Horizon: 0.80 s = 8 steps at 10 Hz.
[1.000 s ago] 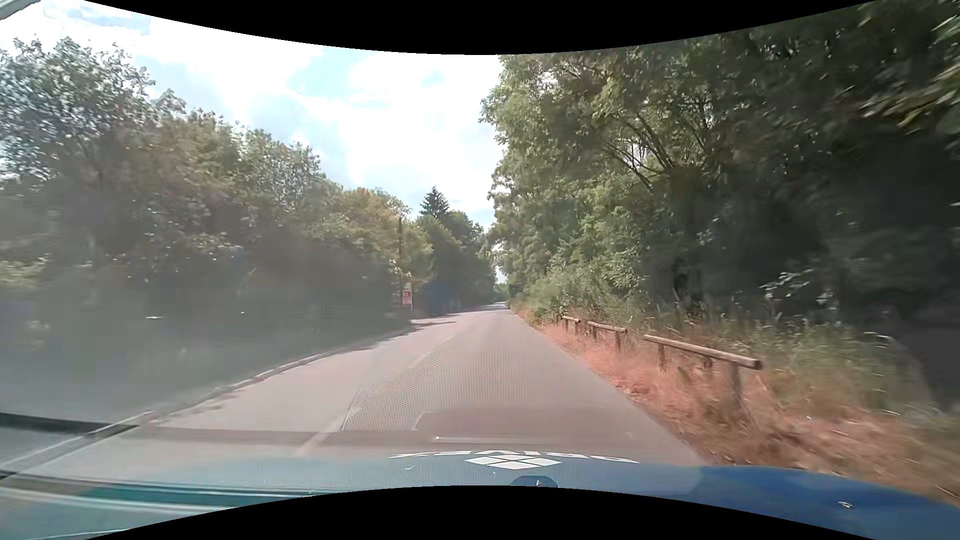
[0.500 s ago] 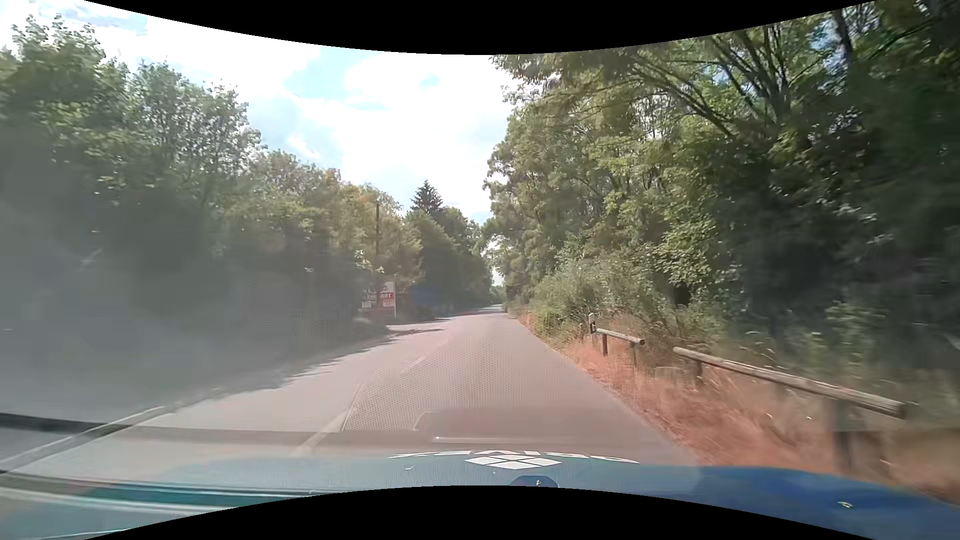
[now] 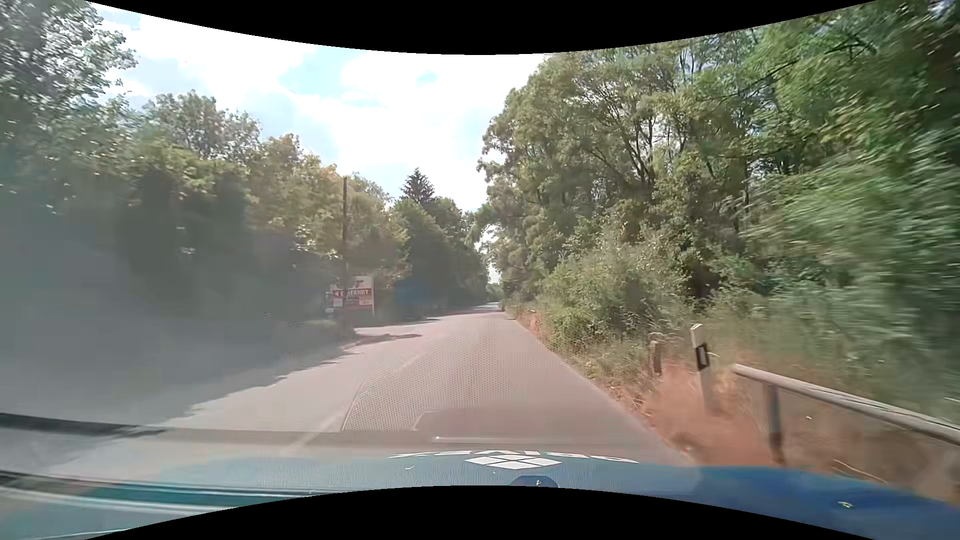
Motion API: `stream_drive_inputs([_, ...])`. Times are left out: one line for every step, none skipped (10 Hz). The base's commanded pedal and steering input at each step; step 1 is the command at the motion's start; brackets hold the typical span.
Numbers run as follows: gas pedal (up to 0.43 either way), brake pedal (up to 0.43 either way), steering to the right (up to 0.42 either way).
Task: Follow the waypoints while adhering to traffic rules and regulations
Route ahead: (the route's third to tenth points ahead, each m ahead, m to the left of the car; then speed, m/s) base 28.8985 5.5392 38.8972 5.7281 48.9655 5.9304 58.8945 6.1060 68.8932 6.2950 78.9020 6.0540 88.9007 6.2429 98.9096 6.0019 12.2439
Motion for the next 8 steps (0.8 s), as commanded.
stream_drive_inputs([0.169,0.0,-0.004])
stream_drive_inputs([0.189,0.0,-0.005])
stream_drive_inputs([0.197,0.0,-0.005])
stream_drive_inputs([0.197,0.0,-0.005])
stream_drive_inputs([0.197,0.0,-0.006])
stream_drive_inputs([0.197,0.0,-0.006])
stream_drive_inputs([0.197,0.0,-0.006])
stream_drive_inputs([0.197,0.0,-0.006])
